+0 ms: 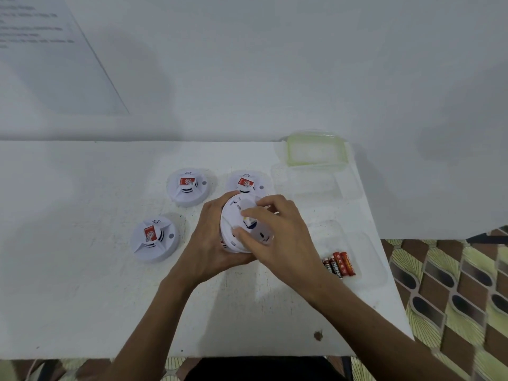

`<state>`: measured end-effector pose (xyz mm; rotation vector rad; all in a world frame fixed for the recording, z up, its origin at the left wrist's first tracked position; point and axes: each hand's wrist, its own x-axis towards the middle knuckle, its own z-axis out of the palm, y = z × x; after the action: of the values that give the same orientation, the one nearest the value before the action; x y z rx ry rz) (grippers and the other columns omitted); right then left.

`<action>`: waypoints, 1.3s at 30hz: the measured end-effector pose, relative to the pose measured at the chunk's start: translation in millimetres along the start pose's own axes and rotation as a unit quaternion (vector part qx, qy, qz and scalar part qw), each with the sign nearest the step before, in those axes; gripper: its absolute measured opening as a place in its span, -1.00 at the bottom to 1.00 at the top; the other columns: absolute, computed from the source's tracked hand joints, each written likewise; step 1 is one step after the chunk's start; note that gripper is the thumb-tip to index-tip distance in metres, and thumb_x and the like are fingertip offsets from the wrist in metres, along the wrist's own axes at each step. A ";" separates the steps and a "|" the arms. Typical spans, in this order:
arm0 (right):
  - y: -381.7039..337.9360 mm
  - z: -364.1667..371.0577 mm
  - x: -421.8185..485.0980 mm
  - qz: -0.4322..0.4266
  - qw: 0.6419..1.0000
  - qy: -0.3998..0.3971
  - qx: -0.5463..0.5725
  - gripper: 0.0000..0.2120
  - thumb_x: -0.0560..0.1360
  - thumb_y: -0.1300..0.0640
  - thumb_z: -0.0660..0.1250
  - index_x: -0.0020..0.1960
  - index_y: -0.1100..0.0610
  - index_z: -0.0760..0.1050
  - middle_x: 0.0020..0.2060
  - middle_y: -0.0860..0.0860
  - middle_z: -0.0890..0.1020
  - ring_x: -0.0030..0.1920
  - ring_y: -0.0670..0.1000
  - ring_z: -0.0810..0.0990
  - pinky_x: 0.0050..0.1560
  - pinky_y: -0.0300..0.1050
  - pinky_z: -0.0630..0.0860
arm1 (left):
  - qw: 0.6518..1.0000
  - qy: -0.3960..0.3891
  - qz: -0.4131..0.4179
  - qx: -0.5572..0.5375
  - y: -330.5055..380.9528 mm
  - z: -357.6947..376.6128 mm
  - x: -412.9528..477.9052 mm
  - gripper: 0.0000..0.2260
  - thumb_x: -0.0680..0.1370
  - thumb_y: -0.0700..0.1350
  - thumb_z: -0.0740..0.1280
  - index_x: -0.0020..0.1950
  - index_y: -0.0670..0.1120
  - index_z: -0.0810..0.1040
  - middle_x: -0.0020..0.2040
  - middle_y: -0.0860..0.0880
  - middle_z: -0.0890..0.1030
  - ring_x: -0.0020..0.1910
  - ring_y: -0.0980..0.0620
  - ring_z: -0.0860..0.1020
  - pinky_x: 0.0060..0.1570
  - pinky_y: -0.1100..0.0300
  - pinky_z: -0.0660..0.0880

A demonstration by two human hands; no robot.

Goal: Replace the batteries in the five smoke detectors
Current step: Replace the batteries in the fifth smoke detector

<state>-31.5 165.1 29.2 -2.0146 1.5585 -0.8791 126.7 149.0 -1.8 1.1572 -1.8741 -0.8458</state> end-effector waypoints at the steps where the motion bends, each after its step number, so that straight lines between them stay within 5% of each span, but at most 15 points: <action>1: 0.0 -0.1 0.5 0.005 1.000 -0.002 0.002 -0.70 0.45 -0.08 0.43 0.13 0.00 0.62 0.14 -0.03 0.49 0.12 -0.05 0.43 0.01 -0.41 0.31 | 1.000 -0.003 -0.001 0.000 -2.1 1.1 0.0 -0.30 0.29 0.45 0.32 0.34 0.50 0.06 0.34 0.49 0.24 0.34 0.36 0.27 0.39 0.29 0.22; 4: -1.2 1.3 -0.3 0.009 1.000 0.013 0.013 -0.71 0.44 -0.06 0.45 0.11 0.02 0.63 0.12 -0.02 0.50 0.10 -0.03 0.43 0.00 -0.40 0.33 | 1.000 -0.007 -0.008 -0.008 -9.1 3.2 -2.8 -0.30 0.32 0.43 0.31 0.37 0.48 0.04 0.39 0.28 0.24 0.37 0.37 0.24 0.43 0.22 0.21; 10: -8.4 8.5 -4.7 0.025 0.998 0.055 0.026 -0.72 0.41 -0.05 0.44 0.07 0.03 0.62 0.06 -0.02 0.47 0.06 -0.03 0.40 -0.07 -0.42 0.34 | 1.000 0.000 -0.022 -0.005 -1.8 2.5 -1.1 -0.35 0.33 0.43 0.30 0.34 0.50 0.08 0.32 0.52 0.24 0.33 0.39 0.27 0.37 0.33 0.24; 17: -17.4 12.8 -8.0 0.064 0.995 0.081 0.007 -0.68 0.41 -0.06 0.47 0.13 -0.02 0.57 0.08 -0.02 0.43 0.06 -0.08 0.31 -0.12 -0.48 0.26 | 0.998 -0.013 -0.058 -0.026 -5.3 10.3 -4.3 -0.45 0.41 0.26 0.36 0.28 0.13 0.21 0.28 0.21 0.24 0.23 0.58 0.24 0.32 0.49 0.19; 21: -23.0 12.7 -6.0 0.101 0.992 0.072 0.004 -0.64 0.43 -0.12 0.44 0.19 -0.05 0.54 0.13 -0.06 0.38 0.09 -0.15 0.23 -0.11 -0.51 0.21 | 0.997 0.027 -0.073 -0.028 3.1 9.7 0.7 -0.31 0.28 0.51 0.22 0.25 0.15 0.24 0.27 0.25 0.23 0.22 0.60 0.20 0.17 0.68 0.12; 27: -17.2 9.9 -9.2 0.110 0.993 0.049 0.008 -0.66 0.47 -0.13 0.39 0.21 -0.06 0.51 0.10 -0.13 0.32 0.07 -0.18 0.23 -0.07 -0.52 0.23 | 0.994 -0.034 -0.098 -0.034 -5.1 10.8 -0.3 -0.25 0.27 0.47 0.27 0.32 0.12 0.19 0.40 0.10 0.22 0.28 0.43 0.25 0.39 0.47 0.07; 29: -8.9 8.5 -9.5 0.082 0.995 0.049 0.026 -0.67 0.48 -0.12 0.39 0.20 -0.05 0.53 0.09 -0.14 0.37 0.10 -0.15 0.32 -0.04 -0.54 0.27 | 0.995 -0.045 -0.082 -0.015 -7.9 9.7 -0.8 -0.25 0.26 0.52 0.24 0.38 0.32 0.12 0.40 0.15 0.20 0.32 0.37 0.25 0.38 0.50 0.04; 31: 1.2 3.8 -9.5 0.054 0.996 0.035 0.055 -0.70 0.50 -0.15 0.32 0.18 -0.07 0.54 0.12 -0.09 0.46 0.14 -0.11 0.44 0.06 -0.41 0.42 | 0.997 -0.048 -0.065 -0.014 -5.5 6.5 1.1 -0.32 0.23 0.55 0.23 0.29 0.57 0.03 0.38 0.36 0.18 0.34 0.39 0.21 0.39 0.41 0.09; 35: 12.5 -15.9 -6.4 0.065 0.980 -0.020 0.185 -0.77 0.60 0.00 0.23 0.22 -0.04 0.54 0.12 -0.14 0.58 0.12 -0.19 0.56 0.09 -0.23 0.57 | 0.999 0.015 -0.013 0.034 -5.8 0.5 4.9 -0.14 0.21 0.39 0.45 0.39 0.36 0.09 0.36 0.34 0.27 0.36 0.12 0.32 0.37 0.11 0.31; 39: 14.4 -31.7 -3.7 0.125 0.939 -0.112 0.300 -0.60 0.53 -0.11 0.26 0.36 -0.13 0.39 0.20 -0.10 0.62 0.18 -0.11 0.60 0.20 -0.03 0.56 | 0.999 -0.008 -0.032 0.013 2.2 -0.4 2.6 -0.11 0.19 0.28 0.50 0.39 0.35 0.08 0.36 0.37 0.24 0.34 0.29 0.30 0.34 0.29 0.29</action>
<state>-64.6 166.0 40.8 -1.3933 1.1949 -0.8559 125.3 147.3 0.9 1.2356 -1.8755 -0.8713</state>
